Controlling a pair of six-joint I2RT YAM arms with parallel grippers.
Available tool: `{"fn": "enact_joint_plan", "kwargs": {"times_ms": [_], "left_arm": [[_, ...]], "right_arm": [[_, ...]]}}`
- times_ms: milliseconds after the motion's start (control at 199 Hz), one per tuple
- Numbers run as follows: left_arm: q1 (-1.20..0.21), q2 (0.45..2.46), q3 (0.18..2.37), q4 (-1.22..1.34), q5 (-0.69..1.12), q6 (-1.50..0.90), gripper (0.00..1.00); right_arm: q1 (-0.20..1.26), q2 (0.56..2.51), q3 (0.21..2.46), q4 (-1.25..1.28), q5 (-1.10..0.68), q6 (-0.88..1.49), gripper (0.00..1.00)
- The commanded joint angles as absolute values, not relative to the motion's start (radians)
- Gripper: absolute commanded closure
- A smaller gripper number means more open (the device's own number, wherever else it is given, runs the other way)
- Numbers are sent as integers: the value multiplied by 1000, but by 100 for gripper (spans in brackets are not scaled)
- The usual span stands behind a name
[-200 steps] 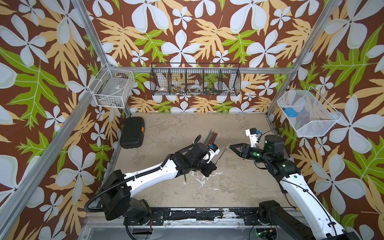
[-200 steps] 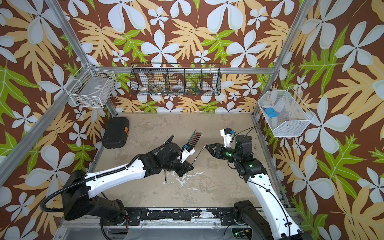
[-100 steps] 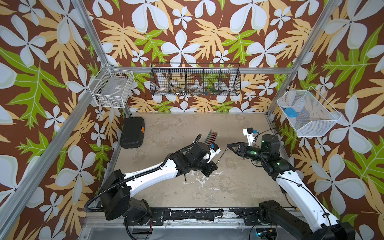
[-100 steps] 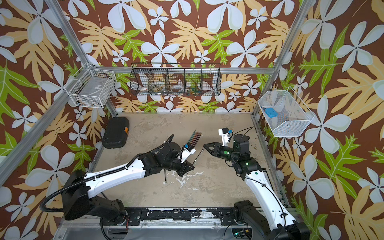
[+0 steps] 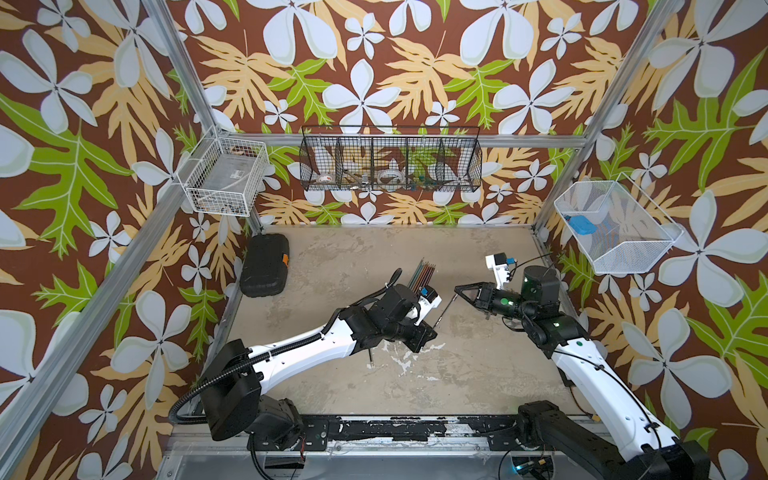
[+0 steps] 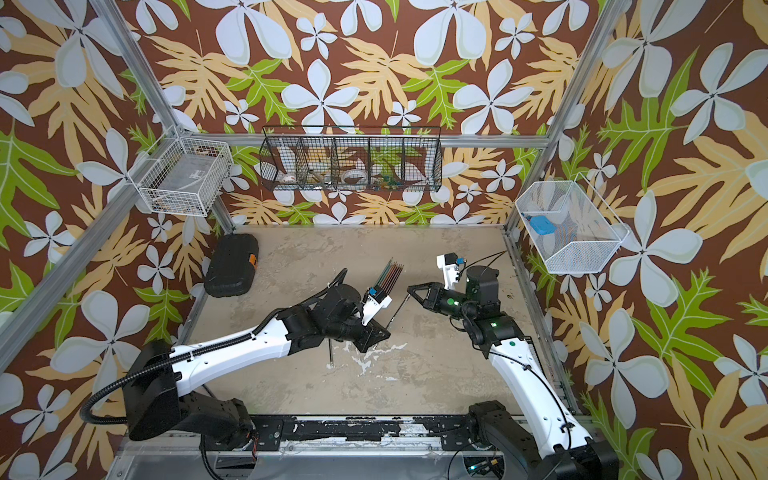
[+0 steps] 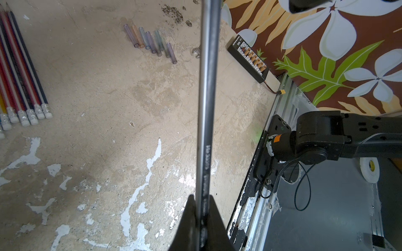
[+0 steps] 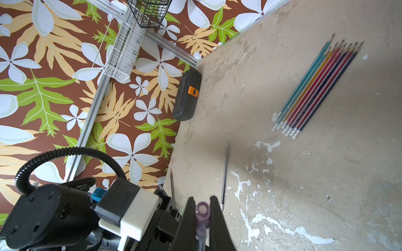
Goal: Remove the protective cover of the pencils
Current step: Remove the protective sleeve from the pencil, then place the pencil at the center of the board.
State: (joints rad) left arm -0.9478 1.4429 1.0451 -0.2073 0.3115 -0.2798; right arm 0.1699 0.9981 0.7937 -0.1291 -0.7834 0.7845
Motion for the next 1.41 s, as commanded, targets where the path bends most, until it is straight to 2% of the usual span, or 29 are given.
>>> {"fn": "enact_joint_plan", "kwargs": {"times_ms": [0,331,442,602,919,1084,1215,1401], "left_arm": [[-947,1424,1029,-236,321,-278,100],[-947,1399,1003,-223,294,-285,100],[-918,1420,1033,-258,278,-253,100],[-762,1483,1137,-312,371,-225,100],[-656,1885,1674,-476,384,-194,100],[-594,2140,1947,-671,220,-109,100],[-553,2248,1987,-711,210,-99,100],[-547,2308,1983,-720,177,-92,100]], "right_arm": [[137,1015,817,-100,-738,764,100],[-44,1050,845,-111,-832,733,100],[-48,1065,842,-196,-730,633,100],[-49,1069,745,-236,-506,536,100],[-52,1061,582,-156,-263,500,100],[-54,1075,557,-159,-146,479,100],[-60,1111,549,-150,-96,494,100],[-92,1180,549,-104,-115,511,100]]}}
